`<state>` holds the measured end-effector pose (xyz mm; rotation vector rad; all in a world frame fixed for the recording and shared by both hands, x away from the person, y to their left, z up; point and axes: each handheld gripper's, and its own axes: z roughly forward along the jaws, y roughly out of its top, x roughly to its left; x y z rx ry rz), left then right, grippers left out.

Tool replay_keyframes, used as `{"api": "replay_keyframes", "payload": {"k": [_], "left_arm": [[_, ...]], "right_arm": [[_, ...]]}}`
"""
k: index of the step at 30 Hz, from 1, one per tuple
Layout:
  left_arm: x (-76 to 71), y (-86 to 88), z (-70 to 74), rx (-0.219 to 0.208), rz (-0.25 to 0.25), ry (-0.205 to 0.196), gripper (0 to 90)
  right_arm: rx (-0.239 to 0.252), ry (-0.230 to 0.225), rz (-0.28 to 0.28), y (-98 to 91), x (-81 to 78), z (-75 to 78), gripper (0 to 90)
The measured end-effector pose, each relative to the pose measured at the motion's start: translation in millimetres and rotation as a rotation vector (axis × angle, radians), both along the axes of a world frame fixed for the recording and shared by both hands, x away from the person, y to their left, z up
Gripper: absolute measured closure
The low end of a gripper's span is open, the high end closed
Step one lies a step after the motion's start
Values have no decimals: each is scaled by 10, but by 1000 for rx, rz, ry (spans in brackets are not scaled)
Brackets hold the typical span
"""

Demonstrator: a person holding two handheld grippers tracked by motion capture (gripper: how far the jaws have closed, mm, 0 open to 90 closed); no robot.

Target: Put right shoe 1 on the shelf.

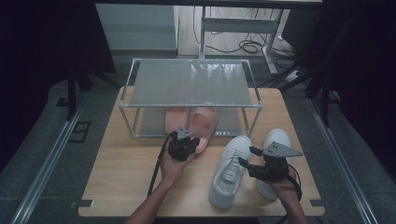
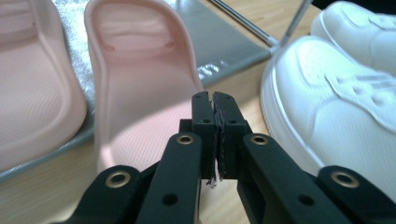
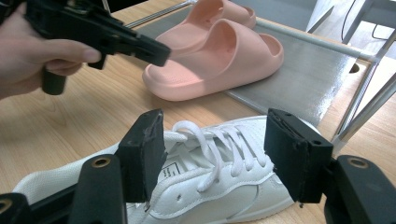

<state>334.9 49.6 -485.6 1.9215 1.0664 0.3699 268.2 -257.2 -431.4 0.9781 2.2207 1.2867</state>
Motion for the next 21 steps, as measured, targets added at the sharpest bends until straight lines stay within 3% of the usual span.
{"api": "replay_keyframes", "payload": {"k": [9, 15, 21], "left_arm": [[-150, 246, -84, -28, -34, 42, 900], [-199, 278, -181, -6, -72, 65, 900], [-158, 207, -266, 31, -110, 77, 899]], "right_arm": [[-6, 5, 4, 28, 6, -21, 379], [-11, 9, 6, 39, 8, -38, 379], [-13, 11, 7, 38, 9, -40, 379]]}}
